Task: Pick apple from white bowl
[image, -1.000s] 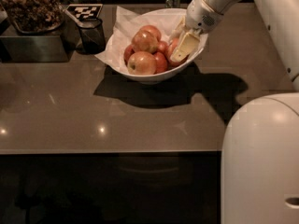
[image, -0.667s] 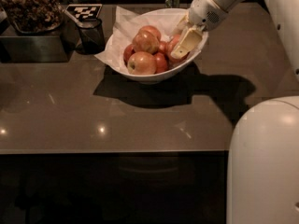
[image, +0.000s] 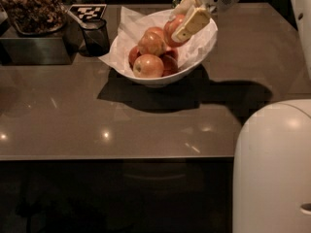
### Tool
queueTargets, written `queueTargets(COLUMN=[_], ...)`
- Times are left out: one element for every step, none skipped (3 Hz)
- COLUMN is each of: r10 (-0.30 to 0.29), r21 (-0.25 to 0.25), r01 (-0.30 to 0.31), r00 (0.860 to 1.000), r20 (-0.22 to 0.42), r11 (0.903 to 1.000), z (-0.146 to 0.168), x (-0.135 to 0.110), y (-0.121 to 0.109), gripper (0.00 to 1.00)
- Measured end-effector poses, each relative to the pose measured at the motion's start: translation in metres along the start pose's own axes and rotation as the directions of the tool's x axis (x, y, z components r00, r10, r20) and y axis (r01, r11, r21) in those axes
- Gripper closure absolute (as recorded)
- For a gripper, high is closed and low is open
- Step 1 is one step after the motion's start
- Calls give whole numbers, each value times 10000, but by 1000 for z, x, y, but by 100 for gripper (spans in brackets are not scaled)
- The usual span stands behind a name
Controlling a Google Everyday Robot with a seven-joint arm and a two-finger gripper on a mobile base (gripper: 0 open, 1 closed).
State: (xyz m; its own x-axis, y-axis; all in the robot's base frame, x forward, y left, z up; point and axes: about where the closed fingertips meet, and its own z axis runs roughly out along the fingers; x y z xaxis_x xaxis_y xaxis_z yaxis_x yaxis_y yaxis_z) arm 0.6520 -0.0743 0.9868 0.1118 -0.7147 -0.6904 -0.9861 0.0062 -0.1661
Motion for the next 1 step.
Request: queueTargets(r10=[-318], r21=[250], r01=[305], r00=[9981], r20=[536], r11=[9992], z=[-17], x=[-22], y=[2], gripper=[100])
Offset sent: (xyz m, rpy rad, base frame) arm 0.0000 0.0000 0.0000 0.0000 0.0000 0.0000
